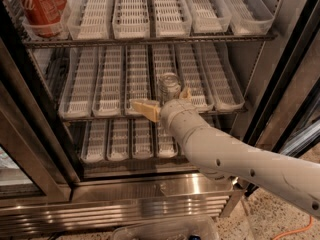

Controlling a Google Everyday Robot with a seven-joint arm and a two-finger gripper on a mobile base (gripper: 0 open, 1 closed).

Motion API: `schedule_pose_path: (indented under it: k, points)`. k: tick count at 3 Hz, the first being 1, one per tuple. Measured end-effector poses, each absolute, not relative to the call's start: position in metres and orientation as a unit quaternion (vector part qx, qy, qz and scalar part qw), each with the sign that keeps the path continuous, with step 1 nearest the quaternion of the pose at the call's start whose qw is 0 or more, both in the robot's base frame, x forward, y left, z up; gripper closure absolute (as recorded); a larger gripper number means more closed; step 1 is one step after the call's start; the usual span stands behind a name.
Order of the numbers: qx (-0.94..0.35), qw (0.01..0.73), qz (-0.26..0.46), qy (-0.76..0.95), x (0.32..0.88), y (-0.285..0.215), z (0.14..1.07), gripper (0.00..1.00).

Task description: Pick 7up can from middle shelf of fridge

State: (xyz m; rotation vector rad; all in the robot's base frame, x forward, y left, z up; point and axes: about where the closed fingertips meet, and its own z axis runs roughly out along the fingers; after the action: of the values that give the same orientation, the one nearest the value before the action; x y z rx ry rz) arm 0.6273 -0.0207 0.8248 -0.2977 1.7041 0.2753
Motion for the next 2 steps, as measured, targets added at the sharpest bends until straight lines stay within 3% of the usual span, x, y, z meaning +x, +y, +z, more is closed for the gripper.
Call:
schedule_pose_path:
  k: [2]
  points:
    - [-0.125,0.645,0.113,0.745,0.6355,-0.0235,0.825,0.0]
